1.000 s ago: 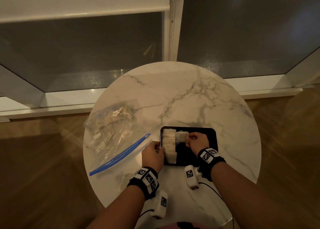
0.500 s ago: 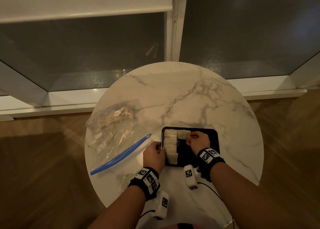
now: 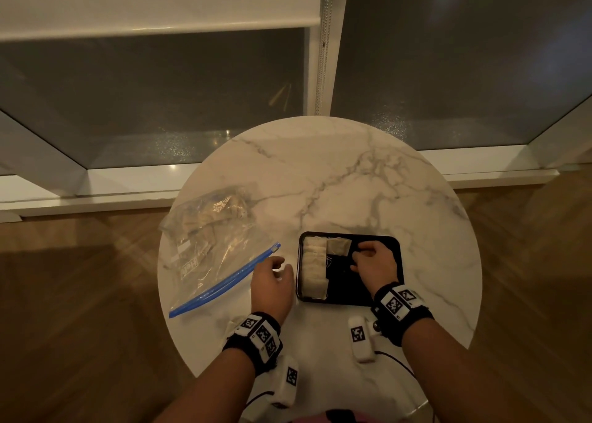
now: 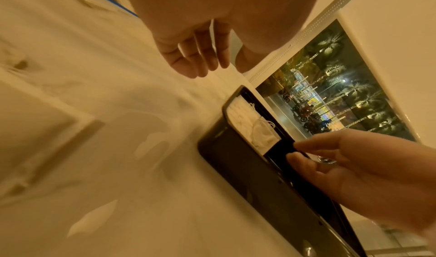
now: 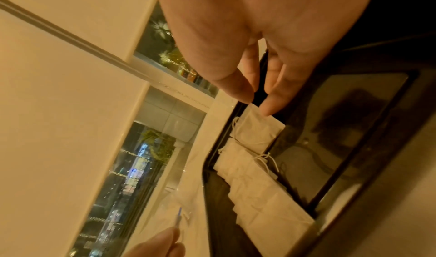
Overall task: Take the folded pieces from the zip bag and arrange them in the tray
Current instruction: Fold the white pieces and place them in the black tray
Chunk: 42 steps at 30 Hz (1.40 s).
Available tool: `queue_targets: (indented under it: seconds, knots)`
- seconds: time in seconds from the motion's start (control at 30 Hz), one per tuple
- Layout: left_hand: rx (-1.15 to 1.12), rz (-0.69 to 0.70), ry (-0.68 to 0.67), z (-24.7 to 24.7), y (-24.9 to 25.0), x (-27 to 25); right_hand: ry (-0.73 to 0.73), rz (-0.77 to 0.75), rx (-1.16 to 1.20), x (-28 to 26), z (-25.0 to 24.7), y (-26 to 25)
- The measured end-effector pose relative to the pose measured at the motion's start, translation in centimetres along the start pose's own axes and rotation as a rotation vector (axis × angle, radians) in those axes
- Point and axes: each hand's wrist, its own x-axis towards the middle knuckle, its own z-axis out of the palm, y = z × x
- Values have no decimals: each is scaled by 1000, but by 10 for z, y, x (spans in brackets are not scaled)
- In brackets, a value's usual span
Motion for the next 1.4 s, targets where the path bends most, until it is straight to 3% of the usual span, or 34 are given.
queue_targets:
  seconds: [0.13, 0.3, 0.47, 0.6, 0.77, 1.0, 1.13, 1.4]
  knots:
    - [-22, 61, -9, -34, -21, -8, -116, -96, 11, -35, -12, -13]
    - [47, 80, -60, -88, -64, -24, -371, -152, 11, -85, -3, -44]
    - [280, 83, -82, -124, -109, -33, -640, -182, -95, -127, 42, -52]
    - [416, 56, -148, -128, -134, -35, -793, -164, -289, -146, 85, -30]
    - [499, 60, -213, -126, -136, -34, -720, -290, -792, -142, 121, 9]
    - [511, 73, -249, -126, -137, -24, -624, -441, -1008, -146, 138, 35]
    - [452, 37, -229, -132, -136, -18, -566, -417, -942, -150, 139, 38]
    - [113, -166, -160, -143, -126, -13, -441, -205, -543, -146, 135, 43]
